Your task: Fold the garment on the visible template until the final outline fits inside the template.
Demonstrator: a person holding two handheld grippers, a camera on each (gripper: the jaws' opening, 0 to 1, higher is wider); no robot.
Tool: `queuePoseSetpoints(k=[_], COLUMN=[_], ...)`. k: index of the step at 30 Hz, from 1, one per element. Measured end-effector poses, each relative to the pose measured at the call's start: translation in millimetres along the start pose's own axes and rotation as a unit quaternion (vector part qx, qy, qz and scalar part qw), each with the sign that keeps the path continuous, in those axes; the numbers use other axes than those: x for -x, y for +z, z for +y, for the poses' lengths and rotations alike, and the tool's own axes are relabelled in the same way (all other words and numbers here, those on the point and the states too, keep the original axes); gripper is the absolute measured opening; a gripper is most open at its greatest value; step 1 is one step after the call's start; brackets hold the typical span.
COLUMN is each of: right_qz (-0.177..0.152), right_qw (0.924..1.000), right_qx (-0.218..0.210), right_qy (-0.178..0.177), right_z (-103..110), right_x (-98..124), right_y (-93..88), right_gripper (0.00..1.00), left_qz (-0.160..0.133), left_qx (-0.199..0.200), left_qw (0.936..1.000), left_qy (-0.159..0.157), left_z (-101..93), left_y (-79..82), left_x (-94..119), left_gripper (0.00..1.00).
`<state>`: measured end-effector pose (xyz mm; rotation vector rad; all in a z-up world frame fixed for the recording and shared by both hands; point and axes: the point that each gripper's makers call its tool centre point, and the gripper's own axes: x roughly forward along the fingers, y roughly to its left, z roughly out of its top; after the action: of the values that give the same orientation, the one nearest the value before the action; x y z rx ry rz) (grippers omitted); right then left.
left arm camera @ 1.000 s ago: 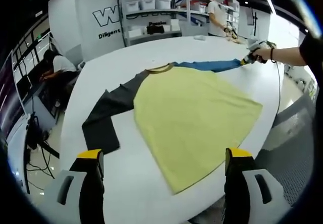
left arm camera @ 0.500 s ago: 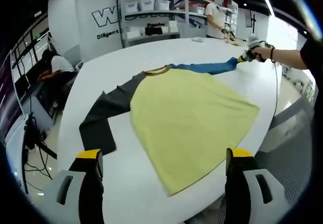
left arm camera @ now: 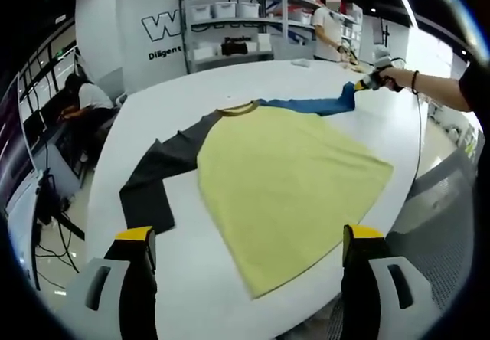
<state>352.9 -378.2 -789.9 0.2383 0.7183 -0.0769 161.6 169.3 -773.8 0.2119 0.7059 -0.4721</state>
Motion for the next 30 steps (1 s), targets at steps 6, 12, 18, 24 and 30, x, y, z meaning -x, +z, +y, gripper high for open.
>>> queuePoseSetpoints(k=[6,12,18,24,30], right_qz=[-0.002,0.004,0.016,0.024,0.030], right_qw=[0.9994,0.9977,0.9947,0.9879,0.9809], right_qx=[-0.001,-0.001,0.006,0.035,0.049], right_qy=[0.034,0.068,0.102,0.149,0.186], right_z=[36.3,75.8,117.8,171.3,210.4], right_x=[3.1,4.1,2.7,2.9,3.6], right_y=[3.7,2.7,-3.5,-6.5,-9.6], right_gripper=[0.00,0.00,0.00,0.00,0.00], left_qz=[-0.002,-0.002,-0.001,-0.001,-0.004], left_qx=[-0.003,0.000,0.002,0.000,0.000], left_qw=[1.0000,1.0000,1.0000,0.9999,0.9999], left_qy=[-0.006,-0.008,-0.009,-0.012,-0.015], left_z=[-3.1,-4.7,-5.5,-8.5,-8.8], left_y=[1.4,1.4,-0.7,-0.3,1.5], left_x=[0.7,2.5,1.8,0.9,0.4], left_gripper=[0.99,0.99,0.99,0.99,0.99])
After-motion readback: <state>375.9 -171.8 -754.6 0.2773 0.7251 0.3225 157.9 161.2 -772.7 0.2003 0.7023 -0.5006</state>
